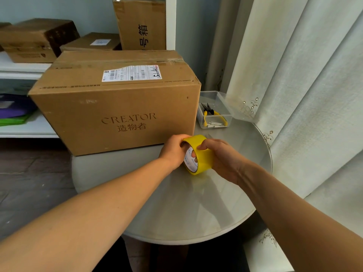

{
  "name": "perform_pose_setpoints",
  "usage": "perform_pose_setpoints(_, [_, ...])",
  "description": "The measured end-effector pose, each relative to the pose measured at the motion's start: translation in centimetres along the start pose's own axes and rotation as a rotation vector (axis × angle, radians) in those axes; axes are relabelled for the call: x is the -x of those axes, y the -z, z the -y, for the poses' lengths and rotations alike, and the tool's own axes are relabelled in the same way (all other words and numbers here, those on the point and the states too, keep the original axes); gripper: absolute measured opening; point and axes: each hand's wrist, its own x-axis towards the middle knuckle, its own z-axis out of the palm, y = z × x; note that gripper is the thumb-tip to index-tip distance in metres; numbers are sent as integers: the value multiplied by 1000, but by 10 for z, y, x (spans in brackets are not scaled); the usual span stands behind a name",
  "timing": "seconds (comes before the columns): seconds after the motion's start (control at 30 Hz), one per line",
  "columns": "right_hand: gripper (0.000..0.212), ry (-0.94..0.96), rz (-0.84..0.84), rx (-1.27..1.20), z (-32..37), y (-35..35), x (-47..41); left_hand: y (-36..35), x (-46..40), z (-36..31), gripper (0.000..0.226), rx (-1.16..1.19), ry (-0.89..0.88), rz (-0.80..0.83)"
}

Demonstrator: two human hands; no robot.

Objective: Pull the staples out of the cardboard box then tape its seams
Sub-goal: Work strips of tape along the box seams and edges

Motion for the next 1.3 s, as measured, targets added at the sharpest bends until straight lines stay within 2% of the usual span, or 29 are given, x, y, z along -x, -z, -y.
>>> perform_pose_setpoints(0.07, [101, 26, -24, 21, -2, 0, -2, 0, 1, 0, 23, -23, -23, -9])
perform_pose_setpoints(0.23, [95, 15, -54, 25, -4, 0, -3, -1, 0, 2, 23, -76, -61, -15])
perform_pose_setpoints(0.33, [61, 29, -46, -8, -4, 1, 1, -1, -2, 2, 23, -110, -68, -27])
perform_pose_setpoints(0.4, [45, 19, 35, -67, -4, 4, 6, -1, -2, 3, 22, -148, -88, -24])
perform_pose_setpoints(0.47, [38, 11, 105, -97, -4, 6, 7, 0, -2, 5, 21, -176, -115, -32])
perform_pose_setpoints(0.53, [41, 32, 108, -72, -4, 6, 6, 1, -1, 5, 23, -180, -126, -51])
perform_pose_setpoints(0.63, [26, 81, 155, -90, -5, 3, 5, 3, -1, 5, 24, -145, -129, -66])
perform_pose_setpoints(0.87, [16, 166, 278, -44, -2, 1, 6, 11, 4, 1, 26, -97, -162, -94])
perform_pose_setpoints(1.1, [23, 230, 396, -41, -4, 5, 8, 18, 7, -2, 31, -120, -232, -102])
perform_pose_setpoints(1.2, [32, 234, 380, -20, -7, 3, 5, 20, 7, -2, 30, -135, -227, -95])
perform_pose_setpoints(1.3, [24, 246, 328, -13, -9, 1, 5, 21, 8, -3, 30, -145, -222, -105])
